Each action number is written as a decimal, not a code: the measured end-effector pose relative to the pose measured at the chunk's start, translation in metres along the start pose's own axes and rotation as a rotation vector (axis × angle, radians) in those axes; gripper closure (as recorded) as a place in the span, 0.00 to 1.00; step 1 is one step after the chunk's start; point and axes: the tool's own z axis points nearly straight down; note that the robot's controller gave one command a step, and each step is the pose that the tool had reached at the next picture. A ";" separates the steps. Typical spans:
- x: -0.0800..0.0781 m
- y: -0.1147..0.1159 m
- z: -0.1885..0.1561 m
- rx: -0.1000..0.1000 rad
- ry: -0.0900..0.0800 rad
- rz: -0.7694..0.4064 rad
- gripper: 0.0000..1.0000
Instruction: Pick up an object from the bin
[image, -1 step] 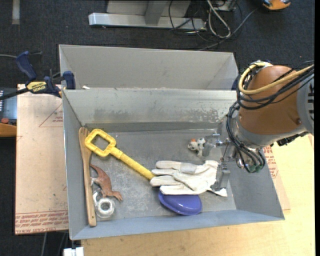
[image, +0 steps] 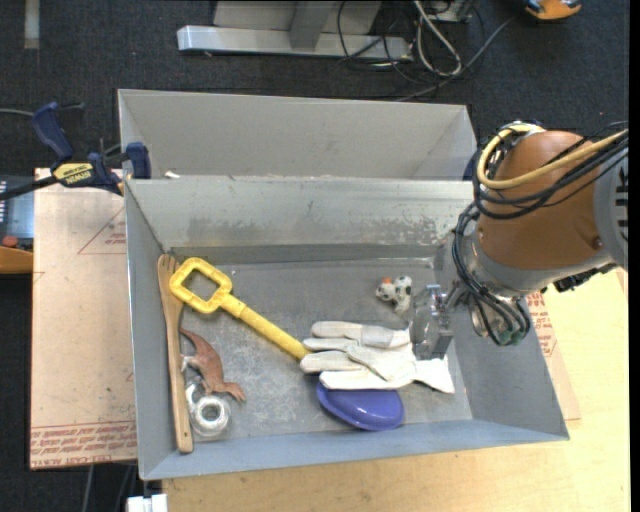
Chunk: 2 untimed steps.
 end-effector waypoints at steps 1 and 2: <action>0.000 0.000 0.000 0.000 0.000 0.000 1.00; -0.009 -0.009 0.040 0.000 0.002 -0.033 1.00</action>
Offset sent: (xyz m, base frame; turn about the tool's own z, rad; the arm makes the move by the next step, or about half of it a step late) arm 0.0095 -0.0088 -0.0380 -0.0354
